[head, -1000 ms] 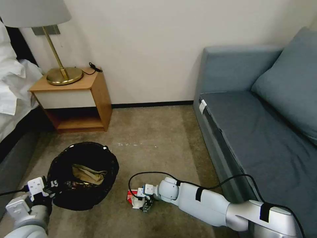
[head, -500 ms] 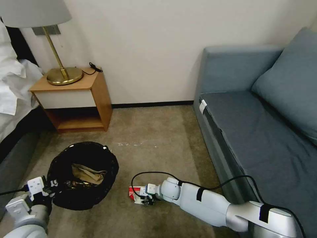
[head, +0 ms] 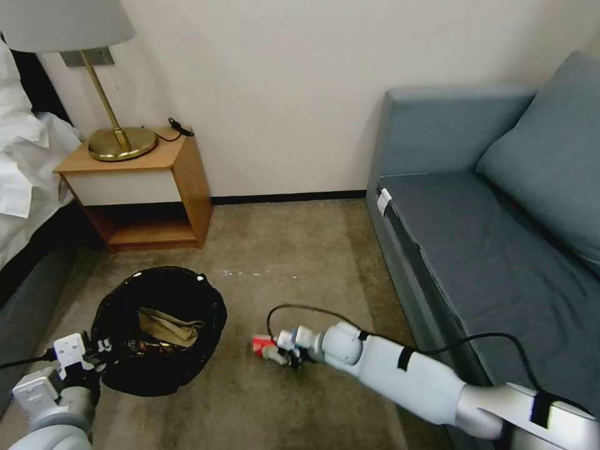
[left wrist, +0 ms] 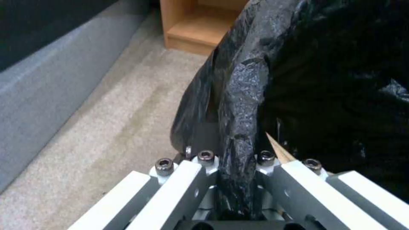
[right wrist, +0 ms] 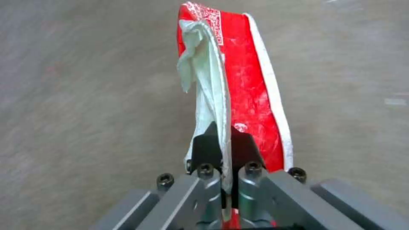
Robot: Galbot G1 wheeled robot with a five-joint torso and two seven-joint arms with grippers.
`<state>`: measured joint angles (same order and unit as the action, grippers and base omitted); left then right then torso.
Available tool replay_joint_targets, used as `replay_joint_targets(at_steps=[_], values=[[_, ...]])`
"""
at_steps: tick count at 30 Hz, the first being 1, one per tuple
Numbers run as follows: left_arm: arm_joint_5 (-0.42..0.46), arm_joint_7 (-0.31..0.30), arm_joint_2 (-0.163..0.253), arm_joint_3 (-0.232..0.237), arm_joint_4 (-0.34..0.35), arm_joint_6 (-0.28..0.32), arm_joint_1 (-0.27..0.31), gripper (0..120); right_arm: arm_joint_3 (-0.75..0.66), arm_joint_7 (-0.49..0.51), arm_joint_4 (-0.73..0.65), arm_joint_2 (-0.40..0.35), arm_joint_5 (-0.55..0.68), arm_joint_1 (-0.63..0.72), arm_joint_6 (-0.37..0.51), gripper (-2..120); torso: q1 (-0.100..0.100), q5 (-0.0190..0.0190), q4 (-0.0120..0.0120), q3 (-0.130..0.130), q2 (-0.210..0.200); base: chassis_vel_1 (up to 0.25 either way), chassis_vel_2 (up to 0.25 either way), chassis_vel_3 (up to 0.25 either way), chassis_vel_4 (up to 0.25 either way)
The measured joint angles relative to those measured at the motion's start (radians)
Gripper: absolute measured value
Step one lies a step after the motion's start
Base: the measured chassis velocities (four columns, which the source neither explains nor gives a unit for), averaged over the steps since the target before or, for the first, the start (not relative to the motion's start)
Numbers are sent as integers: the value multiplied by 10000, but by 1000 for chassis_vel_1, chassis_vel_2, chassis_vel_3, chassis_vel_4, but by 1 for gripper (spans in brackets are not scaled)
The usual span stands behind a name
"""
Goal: Pick up the trash bin, then pick up the garbage on the floor and place it into the trash bin.
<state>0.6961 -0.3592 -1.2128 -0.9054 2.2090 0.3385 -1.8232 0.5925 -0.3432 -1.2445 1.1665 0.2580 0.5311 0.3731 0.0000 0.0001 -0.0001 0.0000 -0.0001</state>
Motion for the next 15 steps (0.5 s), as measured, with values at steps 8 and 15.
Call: replay_joint_targets(at_steps=[8, 15], values=[[12, 12, 29, -47, 66, -1, -43, 3, -1554, 360, -668, -831, 1586, -696, -48, 0, 0, 0, -2, 0, 0, 0, 0, 0, 0], [32, 17, 69, -73, 73, -1, -45, 3, -2224, 930, -1568, -808, 4480, -1353, -591, 0, 0, -1, -1, 0, 0, 0, 0, 0, 0]])
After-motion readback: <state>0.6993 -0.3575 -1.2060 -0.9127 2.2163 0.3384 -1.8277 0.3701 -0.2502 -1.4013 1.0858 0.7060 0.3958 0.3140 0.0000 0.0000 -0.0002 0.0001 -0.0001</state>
